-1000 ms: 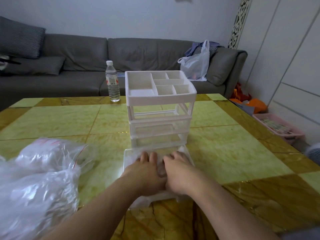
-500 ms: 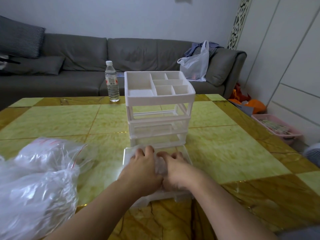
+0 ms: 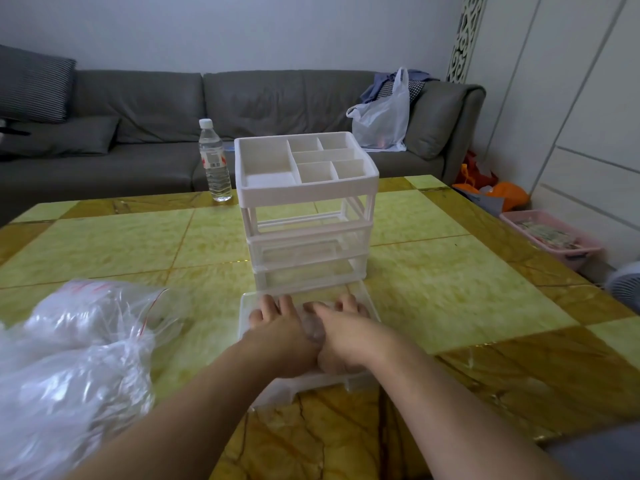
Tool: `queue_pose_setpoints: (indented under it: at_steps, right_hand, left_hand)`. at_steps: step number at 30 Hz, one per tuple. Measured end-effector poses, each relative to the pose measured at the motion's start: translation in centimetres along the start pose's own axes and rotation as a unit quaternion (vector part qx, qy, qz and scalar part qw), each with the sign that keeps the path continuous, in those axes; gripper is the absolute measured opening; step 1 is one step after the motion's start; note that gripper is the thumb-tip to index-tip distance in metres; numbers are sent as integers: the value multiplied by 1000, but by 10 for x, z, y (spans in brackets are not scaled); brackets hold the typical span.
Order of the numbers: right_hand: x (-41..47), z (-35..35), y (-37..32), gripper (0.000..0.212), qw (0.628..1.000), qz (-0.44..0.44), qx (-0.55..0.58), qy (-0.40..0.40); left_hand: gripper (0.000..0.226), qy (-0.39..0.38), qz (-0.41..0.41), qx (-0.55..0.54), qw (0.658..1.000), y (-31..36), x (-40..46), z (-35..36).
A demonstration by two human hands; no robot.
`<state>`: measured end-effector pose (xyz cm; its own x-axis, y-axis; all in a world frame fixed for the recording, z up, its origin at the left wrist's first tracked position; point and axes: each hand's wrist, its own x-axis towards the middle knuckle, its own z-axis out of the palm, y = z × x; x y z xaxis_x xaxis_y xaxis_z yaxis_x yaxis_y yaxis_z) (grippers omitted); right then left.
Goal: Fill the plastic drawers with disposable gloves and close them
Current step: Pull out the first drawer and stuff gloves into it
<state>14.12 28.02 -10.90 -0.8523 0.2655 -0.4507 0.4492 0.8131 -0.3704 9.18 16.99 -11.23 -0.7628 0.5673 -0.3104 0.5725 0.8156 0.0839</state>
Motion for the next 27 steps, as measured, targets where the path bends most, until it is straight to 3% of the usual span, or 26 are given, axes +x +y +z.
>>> queue_pose_setpoints:
  at_steps: [3,7,11,15,18,22,25,27]
  right_hand:
    - [-7,-4,7,112,1000,-14,17,14]
    - [-12,-2,5,113,999,-19,31,33]
    - [-23,-7,3,87,994,-44,30,93]
    - [-36,-20,-1,67,986,-64,46,146]
    - [-43,-18,-2,52,990,-49,1,136]
    - [-45,-8,-6,41,993,-23,-65,100]
    - [-43,-8,-11,45,993,-4,-76,88]
    - [-42,-9,-14,50,993,13,-88,81]
  left_hand:
    - [89,44,-88,-146,984,4,-1,10]
    - [76,46,-91,-155,983,3,-1,15]
    - [69,28,-88,-132,987,2,-3,10]
    - [79,13,-85,-99,991,4,-5,7]
    - [85,9,-83,-82,993,6,-7,4]
    - [74,4,-45,-54,998,1,-13,-8]
    - [59,53,-2,-21,998,-5,-31,-21]
    - [45,149,28,26,988,-9,-45,-26]
